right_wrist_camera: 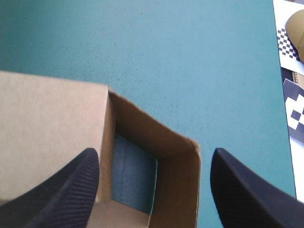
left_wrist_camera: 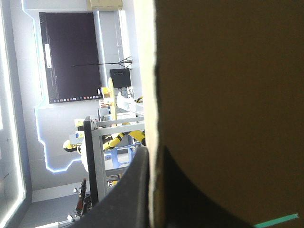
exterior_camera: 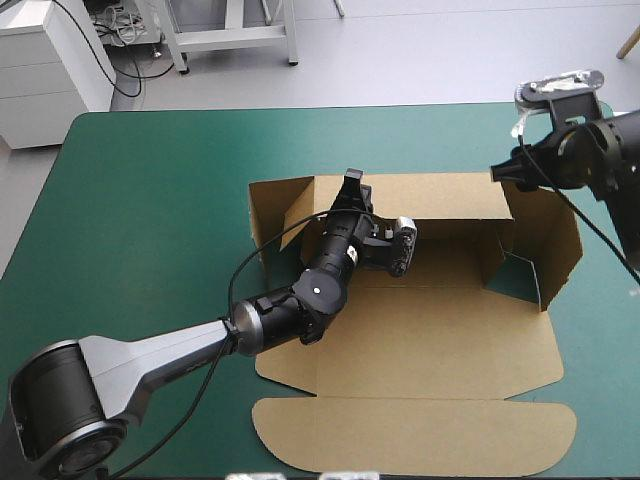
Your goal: Fold the box
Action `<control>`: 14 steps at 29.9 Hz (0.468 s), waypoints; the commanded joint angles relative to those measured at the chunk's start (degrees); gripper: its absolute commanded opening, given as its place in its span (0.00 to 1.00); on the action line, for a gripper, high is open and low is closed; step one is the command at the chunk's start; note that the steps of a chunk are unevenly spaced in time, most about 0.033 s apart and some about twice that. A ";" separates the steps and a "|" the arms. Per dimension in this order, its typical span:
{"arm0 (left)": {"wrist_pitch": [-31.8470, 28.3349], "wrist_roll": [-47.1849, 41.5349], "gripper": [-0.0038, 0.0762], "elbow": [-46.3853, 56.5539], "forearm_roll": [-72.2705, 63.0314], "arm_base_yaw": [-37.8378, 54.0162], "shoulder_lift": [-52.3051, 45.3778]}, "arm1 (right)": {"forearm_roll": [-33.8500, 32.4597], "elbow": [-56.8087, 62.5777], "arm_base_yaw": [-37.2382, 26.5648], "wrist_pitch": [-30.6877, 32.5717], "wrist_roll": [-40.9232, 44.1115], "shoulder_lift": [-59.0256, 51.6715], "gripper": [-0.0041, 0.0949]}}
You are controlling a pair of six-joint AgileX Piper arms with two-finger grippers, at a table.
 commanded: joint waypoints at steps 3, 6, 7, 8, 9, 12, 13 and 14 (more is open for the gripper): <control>1.25 -0.26 0.04 -1.66 1.19 -0.32 -2.48 | 6.41 -9.09 -6.03 -3.67 -2.25 4.78 0.65; 1.25 -0.39 0.04 -1.66 1.19 -0.32 -2.48 | 14.85 -9.09 -12.04 -6.76 -5.72 5.91 0.65; 1.25 -0.39 0.04 -1.66 1.19 -0.32 -2.48 | 18.05 -9.09 -14.10 -7.03 -7.30 6.42 0.65; 1.25 -0.39 0.04 -1.66 1.19 -0.32 -2.48 | 19.85 -9.09 -16.20 -7.15 -7.89 6.86 0.65; 1.15 -0.39 0.04 -1.66 1.19 -0.32 -2.48 | 21.73 -9.09 -17.82 -7.15 -8.35 7.39 0.65; 1.16 -0.39 0.04 -1.66 1.19 -0.32 -2.48 | 29.41 -9.09 -23.08 -6.89 -11.45 9.67 0.65; 1.16 -0.39 0.04 -1.66 1.19 -0.32 -2.48 | 32.35 -9.09 -24.40 -6.81 -13.12 10.59 0.65; 1.16 -0.39 0.04 -1.66 1.19 -0.32 -2.48 | 35.08 -9.09 -25.23 -6.53 -14.85 11.54 0.65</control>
